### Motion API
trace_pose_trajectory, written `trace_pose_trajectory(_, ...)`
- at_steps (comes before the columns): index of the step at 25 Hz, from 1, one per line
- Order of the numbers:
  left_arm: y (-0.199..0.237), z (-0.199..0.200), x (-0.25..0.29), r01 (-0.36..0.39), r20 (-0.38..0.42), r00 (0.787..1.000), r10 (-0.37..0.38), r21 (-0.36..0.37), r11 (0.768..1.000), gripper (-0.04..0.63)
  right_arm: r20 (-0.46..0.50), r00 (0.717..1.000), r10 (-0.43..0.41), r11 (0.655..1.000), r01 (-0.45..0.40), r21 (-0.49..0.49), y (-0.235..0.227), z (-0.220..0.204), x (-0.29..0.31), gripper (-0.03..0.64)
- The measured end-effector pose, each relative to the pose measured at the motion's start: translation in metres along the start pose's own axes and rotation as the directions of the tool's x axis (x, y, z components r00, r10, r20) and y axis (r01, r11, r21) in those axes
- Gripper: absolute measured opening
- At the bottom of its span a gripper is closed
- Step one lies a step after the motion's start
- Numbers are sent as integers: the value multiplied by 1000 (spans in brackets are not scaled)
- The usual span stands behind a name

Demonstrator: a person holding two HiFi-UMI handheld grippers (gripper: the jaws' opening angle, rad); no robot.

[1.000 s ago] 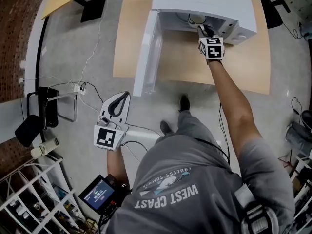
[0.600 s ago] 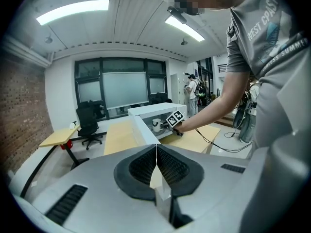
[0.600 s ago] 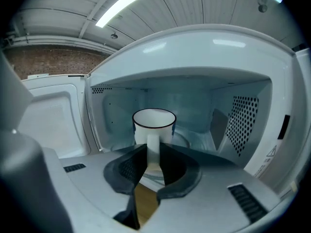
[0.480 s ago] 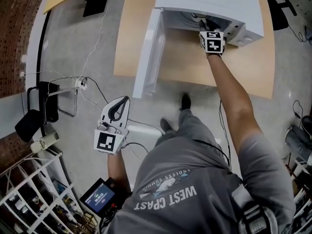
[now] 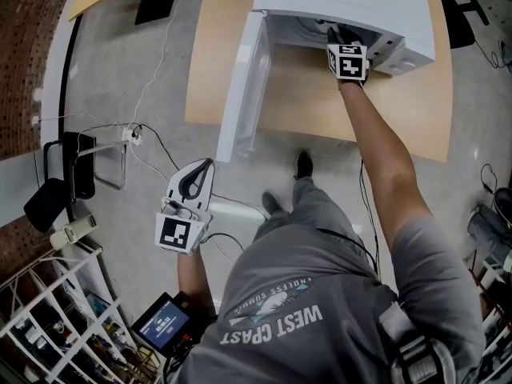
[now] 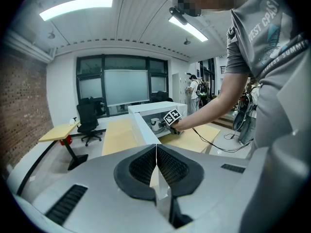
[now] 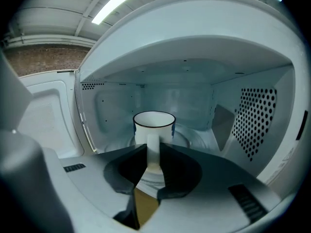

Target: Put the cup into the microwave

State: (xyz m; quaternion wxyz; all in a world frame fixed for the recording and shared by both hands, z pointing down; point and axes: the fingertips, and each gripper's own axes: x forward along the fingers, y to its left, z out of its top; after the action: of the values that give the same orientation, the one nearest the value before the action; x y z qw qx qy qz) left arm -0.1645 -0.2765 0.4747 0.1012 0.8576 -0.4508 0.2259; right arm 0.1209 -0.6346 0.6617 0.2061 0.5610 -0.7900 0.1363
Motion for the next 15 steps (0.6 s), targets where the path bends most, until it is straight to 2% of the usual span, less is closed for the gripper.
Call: trace_pose_trajectory(15,-1,-9,4,14,-12,1000,-14,-19,1000,21,75,996,39,999,-41,22,-5,8,15,72)
